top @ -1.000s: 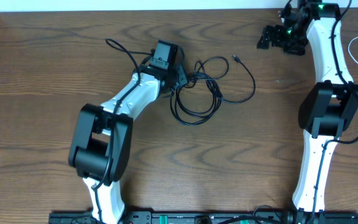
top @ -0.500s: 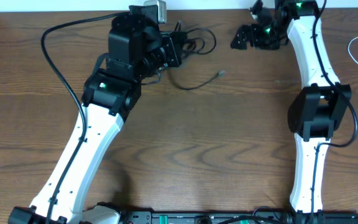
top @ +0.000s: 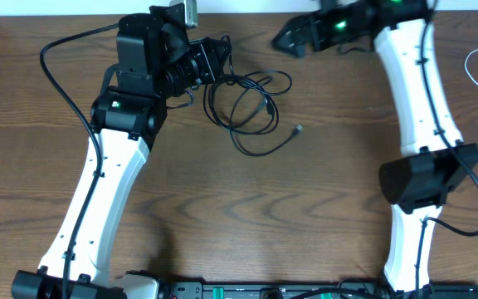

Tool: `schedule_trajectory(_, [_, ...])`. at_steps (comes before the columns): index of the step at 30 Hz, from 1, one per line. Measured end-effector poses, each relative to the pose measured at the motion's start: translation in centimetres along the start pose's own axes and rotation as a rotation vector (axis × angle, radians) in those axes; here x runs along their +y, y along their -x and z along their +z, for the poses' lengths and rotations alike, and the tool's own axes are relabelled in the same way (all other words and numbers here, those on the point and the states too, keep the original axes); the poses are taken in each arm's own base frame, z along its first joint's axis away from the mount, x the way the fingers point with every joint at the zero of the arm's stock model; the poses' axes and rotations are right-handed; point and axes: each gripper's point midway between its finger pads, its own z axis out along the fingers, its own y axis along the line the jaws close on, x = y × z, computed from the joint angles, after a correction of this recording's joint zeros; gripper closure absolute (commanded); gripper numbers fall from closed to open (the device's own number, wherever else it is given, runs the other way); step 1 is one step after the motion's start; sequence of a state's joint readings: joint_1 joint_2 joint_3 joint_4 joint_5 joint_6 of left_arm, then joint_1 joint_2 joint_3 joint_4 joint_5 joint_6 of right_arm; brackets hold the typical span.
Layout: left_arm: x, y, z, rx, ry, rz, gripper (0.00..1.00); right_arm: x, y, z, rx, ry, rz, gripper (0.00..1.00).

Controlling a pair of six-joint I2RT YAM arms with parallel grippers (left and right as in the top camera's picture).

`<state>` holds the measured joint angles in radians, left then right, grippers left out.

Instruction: Untangle cables

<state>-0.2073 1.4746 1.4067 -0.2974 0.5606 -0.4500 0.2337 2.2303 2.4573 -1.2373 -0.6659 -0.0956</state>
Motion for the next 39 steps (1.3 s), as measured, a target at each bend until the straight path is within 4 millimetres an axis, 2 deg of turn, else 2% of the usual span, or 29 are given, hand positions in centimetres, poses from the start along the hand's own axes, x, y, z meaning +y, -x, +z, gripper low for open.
schedule_trajectory(3, [0.0, -0.2, 0.0, 0.011, -0.004, -0.006, 0.93, 2.0, -0.7, 1.5, 0.040, 0.013, -0.027, 0.02])
schedule_trajectory(6, [0.0, -0.3, 0.0, 0.012, -0.005, -0.007, 0.93, 2.8, -1.8, 2.4, 0.091, -0.020, -0.026, 0.04])
schedule_trajectory(16, [0.0, -0.3, 0.0, 0.015, -0.006, -0.008, 0.92, 1.5, -4.6, 4.3, 0.205, -0.157, 0.104, 0.12])
schedule_trajectory(25, [-0.1, 0.0, -0.1, 0.005, -0.010, -0.004, 0.93, -3.3, -9.5, 10.2, 0.379, -0.208, 0.263, 0.20])
schedule_trajectory(30, [1.1, 1.3, -0.9, -0.036, 0.008, -0.024, 0.93, -6.5, -12.0, 12.0, 0.448, -0.290, 0.329, 0.28])
schedule_trajectory(34, [2.2, 3.0, -3.2, -0.093, 0.039, -0.043, 0.93, -8.7, -12.7, 11.9, 0.454, -0.310, 0.391, 0.30])
schedule_trajectory(39, [1.4, 5.5, -8.1, -0.205, 0.042, -0.018, 0.93, -11.2, -12.3, 10.3, 0.418, -0.320, 0.446, 0.29])
